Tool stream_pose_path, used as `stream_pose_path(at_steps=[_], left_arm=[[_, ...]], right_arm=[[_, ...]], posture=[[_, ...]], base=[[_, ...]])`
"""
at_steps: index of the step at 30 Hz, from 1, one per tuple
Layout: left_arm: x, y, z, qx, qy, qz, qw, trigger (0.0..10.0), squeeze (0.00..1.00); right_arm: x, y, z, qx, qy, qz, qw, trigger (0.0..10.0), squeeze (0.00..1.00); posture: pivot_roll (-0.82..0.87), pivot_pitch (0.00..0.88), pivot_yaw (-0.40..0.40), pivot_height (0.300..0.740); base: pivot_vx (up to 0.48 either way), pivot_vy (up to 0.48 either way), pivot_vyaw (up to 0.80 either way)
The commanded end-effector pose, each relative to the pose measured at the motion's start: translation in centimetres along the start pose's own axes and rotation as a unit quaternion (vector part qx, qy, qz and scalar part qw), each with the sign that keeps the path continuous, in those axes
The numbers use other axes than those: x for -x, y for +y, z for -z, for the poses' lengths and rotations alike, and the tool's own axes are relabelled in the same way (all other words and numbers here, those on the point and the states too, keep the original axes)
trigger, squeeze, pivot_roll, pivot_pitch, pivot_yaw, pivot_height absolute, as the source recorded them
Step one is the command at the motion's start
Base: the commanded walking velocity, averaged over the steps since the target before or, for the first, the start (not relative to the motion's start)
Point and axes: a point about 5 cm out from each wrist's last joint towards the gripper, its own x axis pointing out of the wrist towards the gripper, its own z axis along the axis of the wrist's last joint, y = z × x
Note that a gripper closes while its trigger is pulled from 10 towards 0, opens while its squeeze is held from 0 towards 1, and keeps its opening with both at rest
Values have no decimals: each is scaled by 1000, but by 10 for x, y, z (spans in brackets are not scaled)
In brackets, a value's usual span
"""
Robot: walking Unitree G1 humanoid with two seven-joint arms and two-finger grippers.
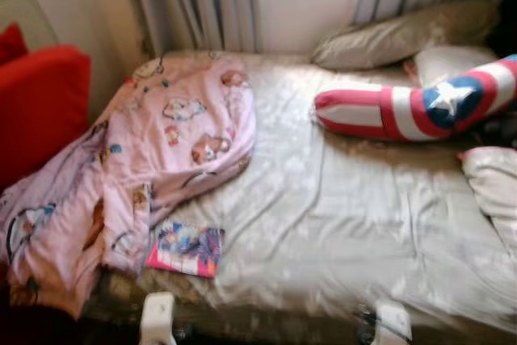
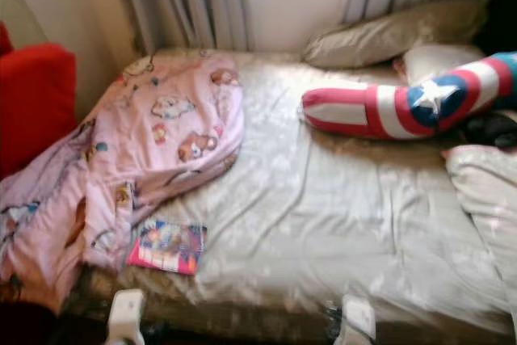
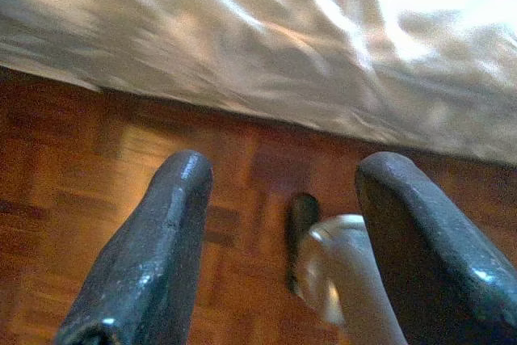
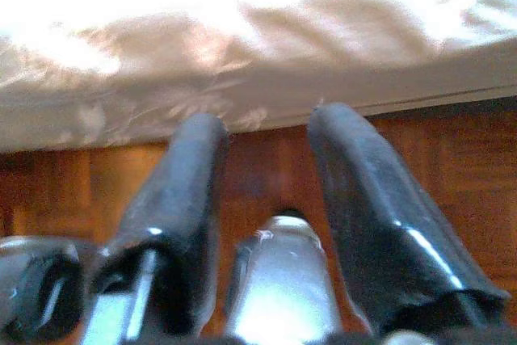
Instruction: Clean up the room
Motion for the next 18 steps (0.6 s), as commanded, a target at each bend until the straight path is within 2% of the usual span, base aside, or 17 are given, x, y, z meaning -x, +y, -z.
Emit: stream_pose_path(at_steps=[1, 18], left_arm=[[-1, -5, 1, -1, 7, 6, 1000, 10000, 0], [-1, -5, 1, 1, 6, 3, 1000, 10000, 0]], right_arm=[[2, -11, 3, 2, 6, 13, 1000, 10000, 0], [2, -10, 3, 3, 8, 12, 1000, 10000, 0]], posture=[[53, 0, 29, 740], [58, 0, 26, 740]], base=[[0, 480, 0], [0, 480, 0]])
